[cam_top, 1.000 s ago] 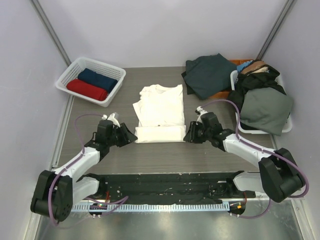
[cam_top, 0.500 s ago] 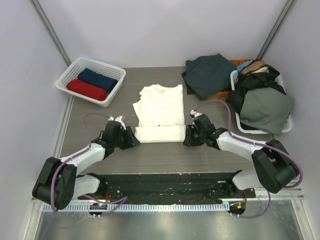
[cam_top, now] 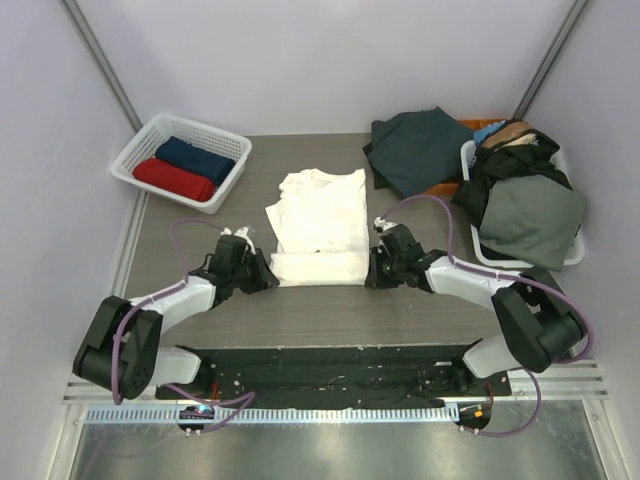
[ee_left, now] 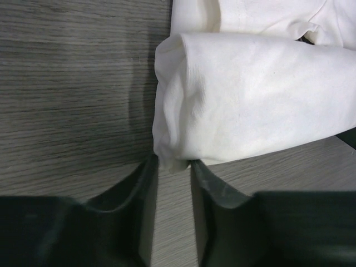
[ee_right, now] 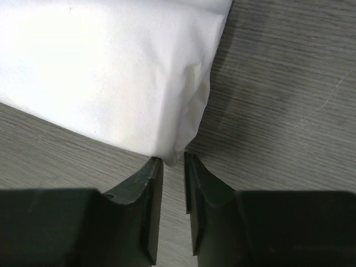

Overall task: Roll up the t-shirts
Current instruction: Roll the T-shirt to the center of the board.

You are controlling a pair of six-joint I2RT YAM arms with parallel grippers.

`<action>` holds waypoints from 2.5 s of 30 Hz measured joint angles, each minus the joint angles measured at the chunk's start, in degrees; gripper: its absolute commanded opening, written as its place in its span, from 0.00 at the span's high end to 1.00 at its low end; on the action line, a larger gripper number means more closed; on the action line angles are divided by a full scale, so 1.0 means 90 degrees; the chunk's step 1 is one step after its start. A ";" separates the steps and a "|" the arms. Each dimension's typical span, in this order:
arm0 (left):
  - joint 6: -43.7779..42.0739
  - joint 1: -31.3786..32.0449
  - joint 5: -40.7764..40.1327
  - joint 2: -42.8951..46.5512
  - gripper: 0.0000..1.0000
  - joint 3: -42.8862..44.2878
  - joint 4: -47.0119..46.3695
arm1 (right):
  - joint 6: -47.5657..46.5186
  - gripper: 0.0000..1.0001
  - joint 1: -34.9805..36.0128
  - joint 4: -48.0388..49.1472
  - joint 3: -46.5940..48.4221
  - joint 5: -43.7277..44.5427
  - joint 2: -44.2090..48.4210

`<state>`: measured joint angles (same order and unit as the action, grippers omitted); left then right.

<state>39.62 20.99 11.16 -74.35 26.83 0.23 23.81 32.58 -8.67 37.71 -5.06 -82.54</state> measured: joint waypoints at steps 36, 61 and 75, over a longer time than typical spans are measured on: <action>0.0651 0.0291 0.0981 0.1345 1.00 -0.0403 0.1163 | 0.0697 0.99 0.0041 -0.1149 -0.0838 -0.0760 0.2067; 0.0566 -0.0182 0.1166 0.0287 0.98 0.1054 0.1773 | 0.0372 0.99 -0.0549 -0.1571 0.0481 -0.0918 0.0877; 0.0991 -0.0850 0.2081 -0.0940 0.98 0.1294 0.0585 | 0.0185 0.99 -0.1277 -0.1559 0.1331 -0.1348 0.0032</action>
<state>48.53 13.34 29.89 -82.81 38.48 5.50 25.47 21.08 -22.70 49.69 -17.19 -82.26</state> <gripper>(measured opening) 0.022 0.036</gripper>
